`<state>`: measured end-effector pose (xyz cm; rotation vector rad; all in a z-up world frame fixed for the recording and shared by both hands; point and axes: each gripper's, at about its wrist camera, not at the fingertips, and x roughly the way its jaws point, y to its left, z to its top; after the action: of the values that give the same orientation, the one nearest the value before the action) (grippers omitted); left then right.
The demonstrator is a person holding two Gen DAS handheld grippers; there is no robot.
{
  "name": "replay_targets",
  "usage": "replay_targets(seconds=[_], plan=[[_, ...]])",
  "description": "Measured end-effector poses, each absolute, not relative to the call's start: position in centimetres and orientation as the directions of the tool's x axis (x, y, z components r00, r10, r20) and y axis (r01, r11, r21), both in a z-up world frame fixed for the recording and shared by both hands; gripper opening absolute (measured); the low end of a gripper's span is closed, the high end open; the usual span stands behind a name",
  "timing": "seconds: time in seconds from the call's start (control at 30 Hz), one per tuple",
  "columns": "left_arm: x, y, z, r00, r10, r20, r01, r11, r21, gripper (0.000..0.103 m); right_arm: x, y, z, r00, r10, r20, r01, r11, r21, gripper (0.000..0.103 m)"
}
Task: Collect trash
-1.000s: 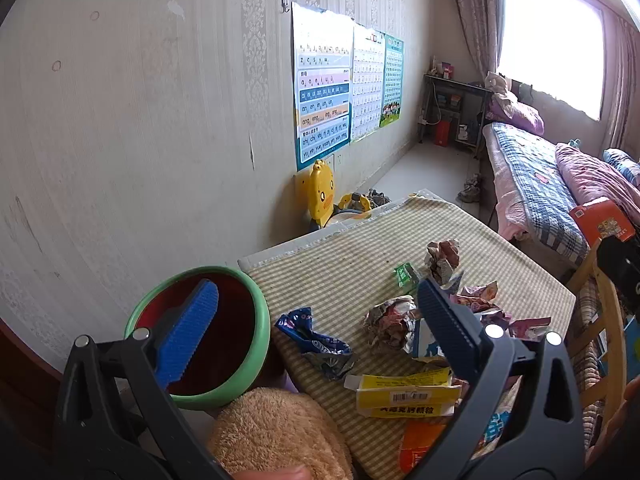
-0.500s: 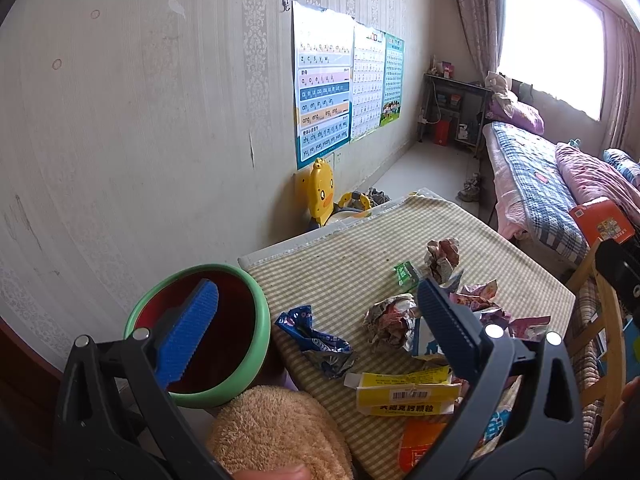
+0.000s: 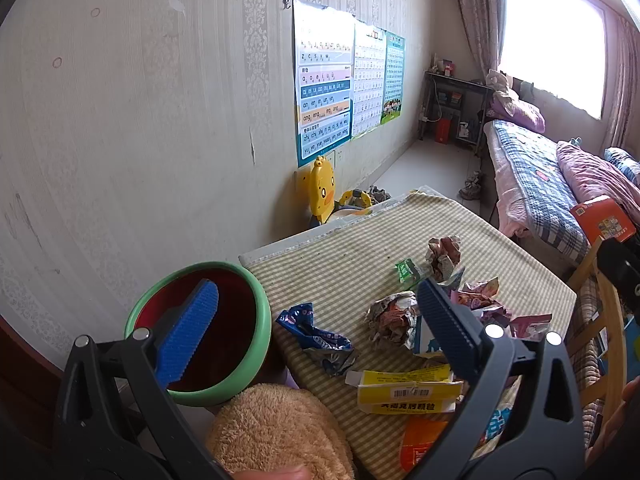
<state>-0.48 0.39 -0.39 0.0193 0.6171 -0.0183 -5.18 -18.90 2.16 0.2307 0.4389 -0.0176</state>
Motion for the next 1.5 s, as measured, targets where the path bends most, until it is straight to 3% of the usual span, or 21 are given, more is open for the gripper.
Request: replay_targets(seconds=[1.2,1.5], plan=[[-0.2,0.5,-0.7,0.803,0.007,-0.596,0.012,1.000,0.028,0.098,-5.1,-18.5,1.2,0.896,0.040,-0.442,0.069,0.971,0.228,0.096],[0.1,1.3,-1.0,0.811,0.018,-0.584,0.012,0.999,0.048,0.098,-3.5,-19.0,0.4,0.867,0.033,-0.498,0.057,0.985,0.166,0.096]])
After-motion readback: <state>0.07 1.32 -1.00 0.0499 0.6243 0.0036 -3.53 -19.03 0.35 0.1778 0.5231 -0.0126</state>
